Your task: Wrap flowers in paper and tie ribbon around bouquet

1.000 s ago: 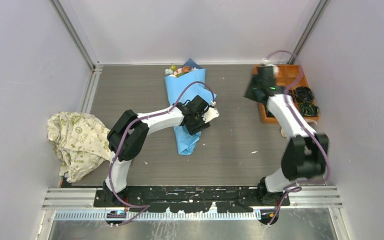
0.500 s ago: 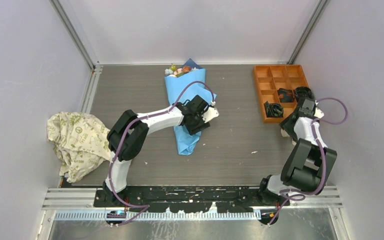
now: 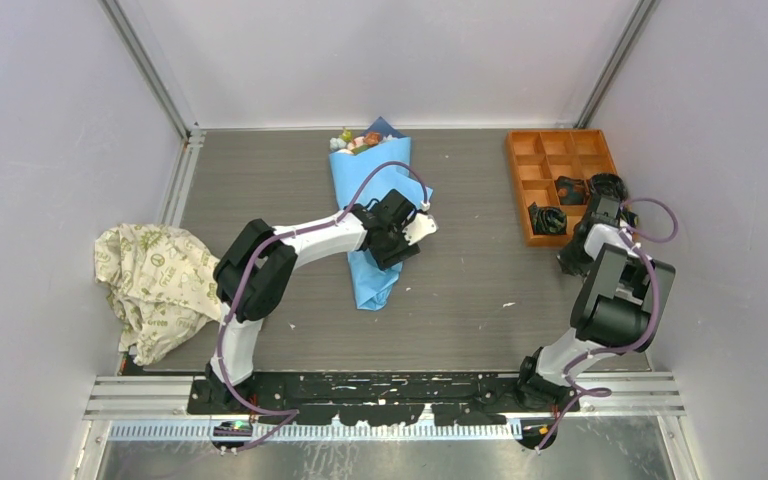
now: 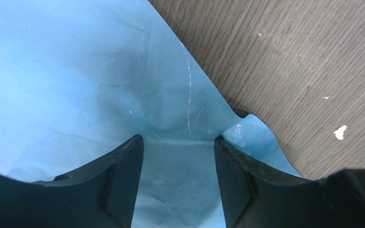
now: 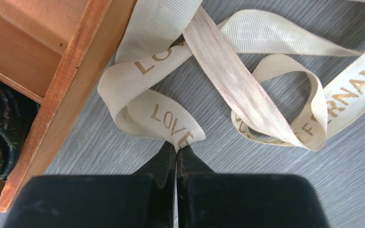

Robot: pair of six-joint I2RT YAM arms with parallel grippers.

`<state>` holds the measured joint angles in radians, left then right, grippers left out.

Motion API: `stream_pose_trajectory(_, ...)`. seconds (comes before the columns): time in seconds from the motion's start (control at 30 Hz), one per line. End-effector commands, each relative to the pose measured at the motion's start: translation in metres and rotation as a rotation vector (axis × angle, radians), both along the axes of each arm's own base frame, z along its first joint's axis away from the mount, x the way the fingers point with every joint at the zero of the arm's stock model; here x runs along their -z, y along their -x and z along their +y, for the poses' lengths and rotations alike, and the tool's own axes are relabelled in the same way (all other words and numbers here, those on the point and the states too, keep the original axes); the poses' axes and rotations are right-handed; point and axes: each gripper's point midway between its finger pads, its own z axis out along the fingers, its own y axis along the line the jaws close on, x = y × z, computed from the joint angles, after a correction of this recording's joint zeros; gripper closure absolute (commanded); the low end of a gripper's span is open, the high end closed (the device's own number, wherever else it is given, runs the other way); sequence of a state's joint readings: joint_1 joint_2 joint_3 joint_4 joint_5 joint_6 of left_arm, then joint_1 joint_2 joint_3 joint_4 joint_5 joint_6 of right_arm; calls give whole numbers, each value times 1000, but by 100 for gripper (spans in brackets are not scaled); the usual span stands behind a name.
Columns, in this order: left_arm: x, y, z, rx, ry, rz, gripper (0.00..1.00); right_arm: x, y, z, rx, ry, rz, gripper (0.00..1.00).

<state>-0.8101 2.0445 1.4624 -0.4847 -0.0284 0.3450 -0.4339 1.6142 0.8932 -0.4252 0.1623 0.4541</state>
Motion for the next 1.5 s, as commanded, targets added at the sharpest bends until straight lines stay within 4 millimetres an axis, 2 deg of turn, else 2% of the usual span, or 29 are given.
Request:
stream_pose_trajectory(0.0, 41, 43, 1, 41, -23, 178, 41, -36, -14, -6, -8, 63, -105, 99)
stream_pose_trajectory(0.1, 44, 43, 1, 42, -29, 182, 41, -80, -22, 5, -69, 139, -175, 99)
stream_pose_trajectory(0.2, 46, 44, 1, 44, -31, 186, 41, -138, -33, 31, -185, 222, -245, 99)
stream_pose_trajectory(0.23, 46, 44, 2, 43, -32, 187, 41, -167, -41, 41, -221, 247, -300, 99)
stream_pose_trajectory(0.33, 48, 44, 3, 43, -38, 189, 41, -237, -50, 80, -329, 263, -457, 99)
stream_pose_trajectory(0.4, 49, 44, 4, 43, -44, 187, 41, -283, -54, 116, -434, 238, -586, 99)
stream_pose_trajectory(0.43, 51, 44, 5, 44, -47, 186, 41, -307, -56, 141, -517, 213, -661, 99)
stream_pose_trajectory(0.5, 51, 43, 5, 44, -49, 183, 41, -358, -53, 185, -668, 148, -820, 99)
stream_pose_trajectory(0.6, 53, 43, 6, 44, -57, 184, 41, -438, -34, 243, -885, -33, -1094, 99)
stream_pose_trajectory(0.67, 54, 43, 6, 44, -58, 185, 41, -481, -16, 263, -961, -106, -1255, 99)
stream_pose_trajectory(0.73, 55, 43, 6, 44, -60, 187, 41, -498, -8, 267, -960, -139, -1324, 99)
stream_pose_trajectory(0.8, 55, 43, 6, 43, -64, 188, 41, -486, -13, 263, -899, -170, -1296, 99)
stream_pose_trajectory(0.87, 56, 43, 7, 40, -70, 189, 41, -448, -26, 253, -805, -180, -1190, 99)
stream_pose_trajectory(0.97, 57, 44, 9, 43, -75, 191, 40, -368, -39, 228, -642, -147, -956, 99)
stream_pose_trajectory(1.0, 58, 44, 9, 43, -77, 193, 40, -337, -41, 224, -600, -153, -876, 99)
stream_pose_trajectory(1.03, 58, 44, 9, 42, -78, 194, 41, -297, -41, 223, -575, -179, -779, 99)
stream_pose_trajectory(1.1, 59, 44, 9, 42, -81, 194, 40, -235, -35, 232, -554, -245, -621, 99)
stream_pose_trajectory(1.2, 60, 44, 10, 45, -85, 197, 40, -151, -17, 263, -607, -345, -379, 97)
stream_pose_trajectory(1.23, 61, 44, 11, 46, -87, 197, 40, -129, -10, 272, -656, -357, -288, 92)
stream_pose_trajectory(1.27, 61, 44, 11, 43, -89, 197, 40, -111, -3, 274, -687, -345, -186, 82)
stream_pose_trajectory(1.33, 61, 45, 11, 46, -90, 202, 40, -94, 1, 261, -716, -250, -52, 57)
stream_pose_trajectory(1.37, 61, 46, 12, 45, -89, 204, 40, -96, -4, 252, -712, -198, -49, 48)
stream_pose_trajectory(1.47, 60, 47, 11, 49, -87, 206, 40, -127, -36, 231, -683, -62, -189, 32)
